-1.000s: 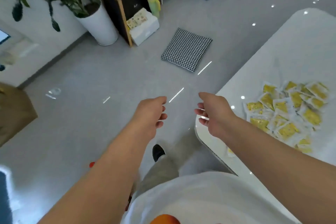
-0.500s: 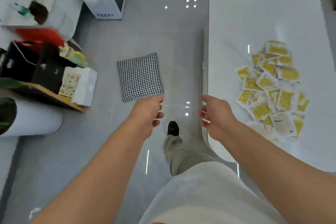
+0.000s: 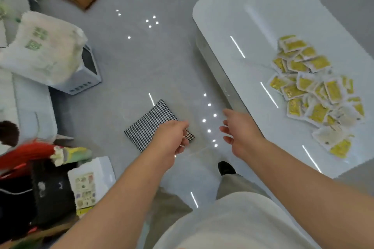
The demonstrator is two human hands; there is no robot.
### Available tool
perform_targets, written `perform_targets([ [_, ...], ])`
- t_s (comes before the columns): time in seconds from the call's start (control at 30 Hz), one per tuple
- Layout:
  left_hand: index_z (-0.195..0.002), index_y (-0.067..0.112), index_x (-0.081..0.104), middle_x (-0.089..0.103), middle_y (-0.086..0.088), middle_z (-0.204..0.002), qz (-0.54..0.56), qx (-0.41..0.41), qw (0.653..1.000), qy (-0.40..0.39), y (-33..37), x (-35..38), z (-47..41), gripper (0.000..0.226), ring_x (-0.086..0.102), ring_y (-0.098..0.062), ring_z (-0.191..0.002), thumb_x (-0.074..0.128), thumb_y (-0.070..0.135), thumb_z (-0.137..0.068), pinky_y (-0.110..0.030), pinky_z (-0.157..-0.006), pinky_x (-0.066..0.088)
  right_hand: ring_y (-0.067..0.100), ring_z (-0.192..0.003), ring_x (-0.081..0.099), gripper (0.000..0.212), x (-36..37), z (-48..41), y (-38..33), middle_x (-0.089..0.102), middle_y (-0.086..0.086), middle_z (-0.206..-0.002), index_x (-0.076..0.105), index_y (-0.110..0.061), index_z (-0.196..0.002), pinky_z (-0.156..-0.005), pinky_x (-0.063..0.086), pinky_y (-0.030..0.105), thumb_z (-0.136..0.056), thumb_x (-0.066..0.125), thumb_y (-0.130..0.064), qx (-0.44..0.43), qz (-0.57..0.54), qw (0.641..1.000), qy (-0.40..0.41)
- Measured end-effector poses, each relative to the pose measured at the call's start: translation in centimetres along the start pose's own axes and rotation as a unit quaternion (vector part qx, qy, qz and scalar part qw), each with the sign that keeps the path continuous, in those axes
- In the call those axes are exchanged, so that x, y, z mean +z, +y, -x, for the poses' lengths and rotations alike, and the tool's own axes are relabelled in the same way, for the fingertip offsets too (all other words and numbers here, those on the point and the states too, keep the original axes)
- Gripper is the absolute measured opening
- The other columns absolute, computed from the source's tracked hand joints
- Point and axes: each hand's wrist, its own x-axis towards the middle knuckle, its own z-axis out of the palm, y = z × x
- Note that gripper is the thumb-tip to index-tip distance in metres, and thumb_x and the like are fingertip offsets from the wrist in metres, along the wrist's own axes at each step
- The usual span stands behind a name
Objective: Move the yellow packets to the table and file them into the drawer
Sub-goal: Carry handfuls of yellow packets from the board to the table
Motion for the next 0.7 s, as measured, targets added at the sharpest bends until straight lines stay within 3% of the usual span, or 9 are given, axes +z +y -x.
perform_targets([
  [0.17,-0.085,0.015,0.060,0.054,-0.001,-0.073,-0.108,0.029,0.991,-0.079,2.7,-6.5,-5.3,0.010,0.050,-0.011,-0.052,0.062,0.017,-0.095,-0.025,-0.047,0.036,0.014,-0.077,0.055,0.020,5.8,1.5,1.5,0.054,0.002,-0.091,0.061,-0.016,-0.117,-0.065,0.040,0.030,-0.102,0.055,-0.027,-0.021,-0.128,0.986,0.103],
  [0.33,-0.097,0.012,0.065,0.058,-0.002,-0.078,-0.217,0.039,0.965,-0.143,5.7,-10.0,-6.6,0.007,0.052,-0.012,-0.055,0.065,0.019,-0.094,-0.025,-0.049,0.039,0.016,-0.076,0.053,0.008,10.0,4.7,3.9,0.048,0.003,-0.086,0.058,-0.016,-0.097,-0.062,0.035,0.031,-0.100,0.054,-0.022,0.013,-0.254,0.949,0.186],
  [0.47,-0.096,0.012,0.065,0.059,-0.003,-0.083,-0.269,0.055,0.945,-0.179,7.6,-9.1,-6.5,0.008,0.054,-0.014,-0.059,0.065,0.020,-0.093,-0.026,-0.052,0.042,0.019,-0.080,0.051,0.021,10.5,5.2,4.5,0.048,0.002,-0.082,0.064,-0.009,-0.113,-0.060,0.034,0.029,-0.101,0.054,-0.022,0.014,-0.322,0.920,0.224],
  [0.57,-0.093,0.014,0.065,0.059,-0.003,-0.086,-0.303,0.081,0.928,-0.200,8.7,-6.9,-6.2,0.008,0.055,-0.015,-0.065,0.064,0.022,-0.094,-0.027,-0.056,0.044,0.021,-0.079,0.045,0.030,10.4,4.0,3.9,0.043,0.002,-0.079,0.056,0.002,-0.121,-0.058,0.029,0.027,-0.101,0.053,-0.020,0.009,-0.361,0.904,0.229],
  [0.7,-0.104,0.012,0.066,0.059,-0.003,-0.089,-0.322,0.101,0.918,-0.206,10.3,-3.6,-6.0,0.014,0.056,-0.015,-0.068,0.061,0.022,-0.096,-0.028,-0.059,0.044,0.020,-0.074,0.038,0.044,10.4,2.1,2.6,0.040,0.001,-0.075,0.048,0.010,-0.134,-0.057,0.027,0.028,-0.099,0.050,-0.017,0.015,-0.383,0.897,0.220],
])
